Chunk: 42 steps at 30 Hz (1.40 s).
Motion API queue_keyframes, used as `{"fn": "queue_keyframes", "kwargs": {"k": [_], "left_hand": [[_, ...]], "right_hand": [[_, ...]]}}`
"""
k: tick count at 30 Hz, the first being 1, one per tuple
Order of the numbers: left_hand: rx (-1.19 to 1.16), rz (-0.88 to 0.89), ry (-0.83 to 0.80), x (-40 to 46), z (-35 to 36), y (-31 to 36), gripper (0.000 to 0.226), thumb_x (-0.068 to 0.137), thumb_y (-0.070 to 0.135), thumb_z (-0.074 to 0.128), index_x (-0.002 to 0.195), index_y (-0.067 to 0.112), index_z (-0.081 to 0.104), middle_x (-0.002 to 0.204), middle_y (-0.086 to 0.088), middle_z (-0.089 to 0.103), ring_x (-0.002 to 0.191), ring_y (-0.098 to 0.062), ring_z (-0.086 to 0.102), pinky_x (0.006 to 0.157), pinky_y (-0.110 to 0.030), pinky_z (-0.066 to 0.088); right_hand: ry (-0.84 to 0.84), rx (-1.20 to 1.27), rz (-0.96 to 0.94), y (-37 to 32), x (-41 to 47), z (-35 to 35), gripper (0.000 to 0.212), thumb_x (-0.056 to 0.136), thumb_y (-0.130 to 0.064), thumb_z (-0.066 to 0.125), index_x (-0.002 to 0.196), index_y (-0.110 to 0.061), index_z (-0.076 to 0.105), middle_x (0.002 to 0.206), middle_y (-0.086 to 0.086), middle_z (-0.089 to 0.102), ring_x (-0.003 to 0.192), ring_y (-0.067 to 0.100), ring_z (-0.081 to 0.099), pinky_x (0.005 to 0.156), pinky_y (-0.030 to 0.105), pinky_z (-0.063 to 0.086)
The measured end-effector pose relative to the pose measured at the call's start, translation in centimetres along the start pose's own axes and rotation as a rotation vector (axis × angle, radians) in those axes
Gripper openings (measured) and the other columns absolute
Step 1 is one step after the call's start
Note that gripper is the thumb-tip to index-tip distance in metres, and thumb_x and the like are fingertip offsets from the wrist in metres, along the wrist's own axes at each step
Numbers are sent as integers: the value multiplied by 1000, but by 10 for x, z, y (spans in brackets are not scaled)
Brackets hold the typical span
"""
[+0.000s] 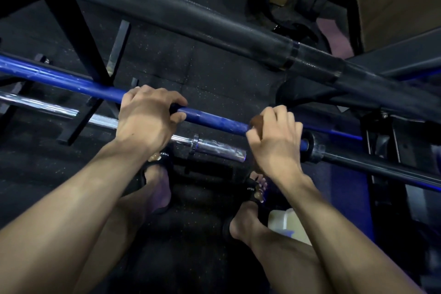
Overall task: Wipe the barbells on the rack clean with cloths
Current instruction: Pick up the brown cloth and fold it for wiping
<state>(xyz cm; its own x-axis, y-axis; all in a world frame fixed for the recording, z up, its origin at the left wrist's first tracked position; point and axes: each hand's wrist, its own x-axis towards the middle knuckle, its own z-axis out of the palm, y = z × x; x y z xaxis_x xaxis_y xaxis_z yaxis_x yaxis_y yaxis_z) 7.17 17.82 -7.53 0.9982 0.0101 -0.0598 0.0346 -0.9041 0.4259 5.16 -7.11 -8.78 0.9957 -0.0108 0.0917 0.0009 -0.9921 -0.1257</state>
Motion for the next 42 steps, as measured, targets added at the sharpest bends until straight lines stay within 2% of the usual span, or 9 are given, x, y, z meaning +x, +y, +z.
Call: {"fn": "queue_keyframes", "kwargs": {"k": [4,9,14,22,27,31,36,39,42], "left_hand": [[-8,-15,-7,1,-2,3,22,97,37,65,119,39,68,107,6,65,115,-25,50,106,-36,28],[-24,-36,-11,2,-5,4,21,96,38,67,117,39,69,95,12,55,114,-22,49,105,-33,26],[-12,-58,-19,2,-4,2,22,95,43,66,118,42,67,94,13,53,117,-22,47,105,-32,25],[18,-69,-53,8,-6,2,22,94,46,67,115,42,67,109,8,68,116,-22,50,107,-34,26],[36,-65,-72,8,-4,0,23,95,48,64,118,43,66,113,10,67,119,-20,48,111,-34,23],[81,-50,-117,11,-7,3,26,97,49,61,122,42,64,118,9,65,122,-21,48,115,-36,21],[249,48,-331,9,-9,1,38,108,44,34,142,32,46,139,7,52,139,-22,36,125,-50,-5],[275,86,-333,7,-8,-1,37,108,45,32,141,33,44,136,8,53,136,-21,39,125,-51,0],[241,86,-319,10,-6,-2,31,106,47,37,132,37,51,126,9,57,128,-21,45,125,-47,8]], "right_hand": [[-63,-31,34,-19,6,-4,28,84,-37,43,100,-16,50,108,9,48,96,30,43,83,45,32],[-100,9,-92,-40,14,-3,14,94,-34,45,94,-22,38,104,6,46,87,21,33,77,37,21],[-185,-104,133,-24,26,-14,29,99,-36,40,108,-14,56,114,11,55,105,32,50,90,44,34],[-134,-3,-133,-78,20,-10,10,98,-32,45,97,-22,43,101,-1,40,98,25,44,78,35,21],[-282,-142,151,-39,37,-19,35,100,-35,38,114,-12,60,122,10,57,112,34,50,92,44,37],[-297,-80,80,-58,37,-16,25,99,-33,41,107,-15,55,118,8,53,109,33,47,90,46,34],[-289,144,-28,-74,32,-12,19,102,-40,39,95,-23,45,100,-5,42,97,22,38,82,40,25],[-358,123,66,-50,37,-15,23,102,-42,38,99,-23,50,104,-4,48,97,20,34,83,40,22],[-429,80,229,-33,43,-19,27,100,-36,38,101,-16,55,119,8,57,110,31,43,93,47,29]]}}
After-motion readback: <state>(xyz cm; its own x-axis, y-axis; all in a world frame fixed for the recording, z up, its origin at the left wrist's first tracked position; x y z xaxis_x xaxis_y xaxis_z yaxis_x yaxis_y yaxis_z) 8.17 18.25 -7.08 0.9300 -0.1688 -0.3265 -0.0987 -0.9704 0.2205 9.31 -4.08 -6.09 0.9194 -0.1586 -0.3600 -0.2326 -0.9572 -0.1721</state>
